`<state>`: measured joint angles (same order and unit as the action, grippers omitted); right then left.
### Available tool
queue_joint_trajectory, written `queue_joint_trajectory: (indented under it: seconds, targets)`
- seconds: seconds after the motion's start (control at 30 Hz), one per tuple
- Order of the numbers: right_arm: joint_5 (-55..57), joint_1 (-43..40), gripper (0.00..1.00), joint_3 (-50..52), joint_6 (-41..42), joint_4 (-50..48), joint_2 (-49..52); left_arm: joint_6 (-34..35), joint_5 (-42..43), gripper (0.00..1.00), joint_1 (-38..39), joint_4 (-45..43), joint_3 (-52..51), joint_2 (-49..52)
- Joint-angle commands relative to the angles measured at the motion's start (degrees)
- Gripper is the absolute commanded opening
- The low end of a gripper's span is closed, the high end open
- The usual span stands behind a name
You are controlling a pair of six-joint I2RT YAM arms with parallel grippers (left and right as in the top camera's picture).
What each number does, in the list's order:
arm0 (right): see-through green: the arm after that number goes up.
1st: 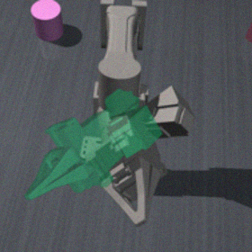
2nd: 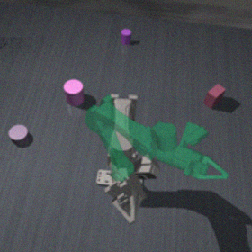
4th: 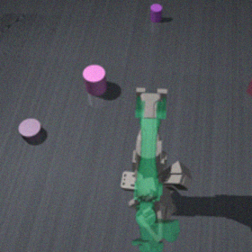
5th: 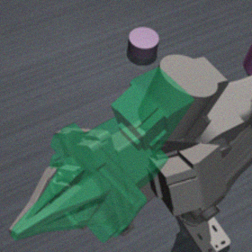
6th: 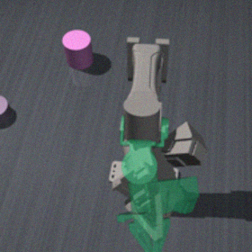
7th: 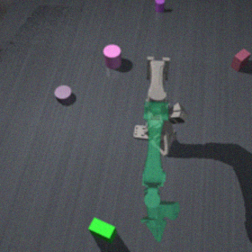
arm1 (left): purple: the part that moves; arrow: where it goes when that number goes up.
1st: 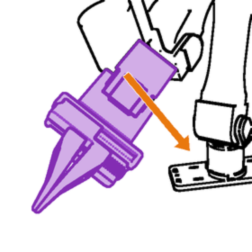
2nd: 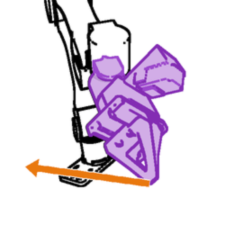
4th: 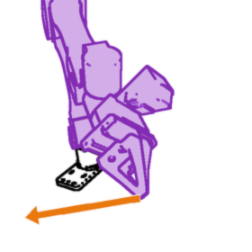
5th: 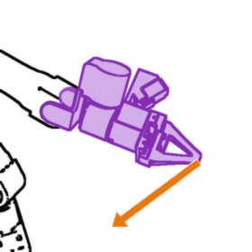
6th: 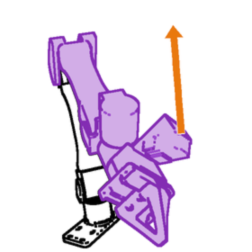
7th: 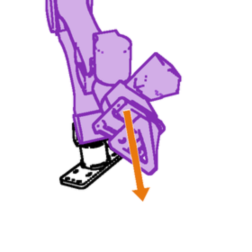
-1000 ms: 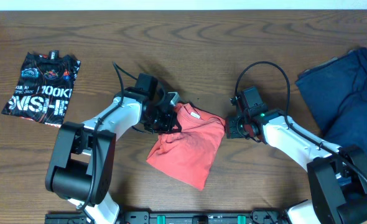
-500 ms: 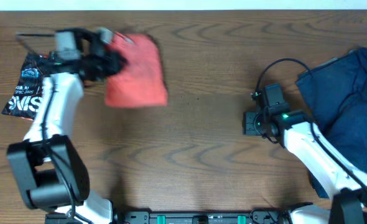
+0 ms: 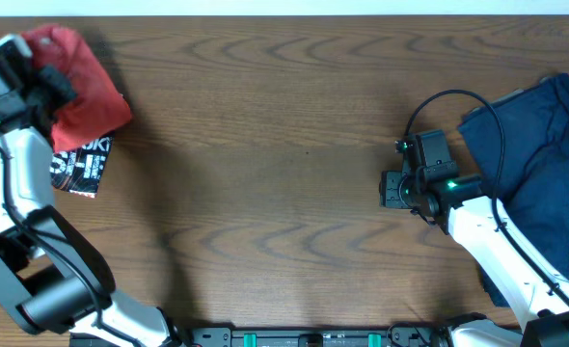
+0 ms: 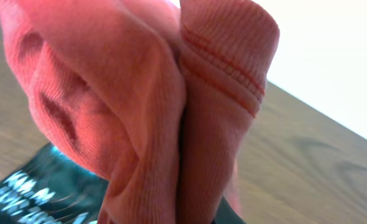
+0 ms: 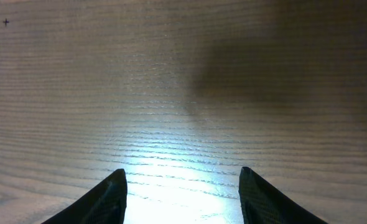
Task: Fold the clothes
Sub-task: 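Lift the folded orange shirt with the left gripper and carry it left, then lower the orange shirt onto the black shirt and release with the left gripper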
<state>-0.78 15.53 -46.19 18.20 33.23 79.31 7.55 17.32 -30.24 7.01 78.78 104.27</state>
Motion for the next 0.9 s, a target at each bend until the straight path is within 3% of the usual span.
queue_joint_trajectory:
  seconds: [0.0,0.1,0.2,0.27,0.43,0.7,0.87]
  targets:
    - [0.6,-0.4,0.56,-0.6,-0.6,0.0,-0.6,0.7,-1.6,0.11,-2.9,-0.7,0.9,3.2]
    - [0.6,-0.4,0.56,-0.6,-0.6,0.0,-0.6,0.7,-1.6,0.17,-5.5,-0.7,0.9,4.9]
    - [0.6,-0.3,0.56,-0.6,-0.6,0.0,-0.6,0.9,-1.6,0.41,-7.8,-0.8,0.9,6.0]
    - [0.6,-0.3,0.56,-0.6,-0.6,0.0,-0.6,1.0,-1.6,1.00,-9.2,-0.8,0.9,6.2]
    - [0.6,-0.4,0.57,-0.6,-0.6,0.0,-0.6,8.6,-0.7,0.98,-13.9,-1.6,0.9,5.4]
    - [1.9,-0.4,0.57,-0.6,-0.7,0.0,-0.6,11.9,20.6,0.98,-15.4,-5.3,0.9,3.5]
    - [1.9,-0.3,0.58,-0.6,-0.7,0.6,-0.6,11.8,18.9,0.98,-11.7,0.7,0.8,3.6]
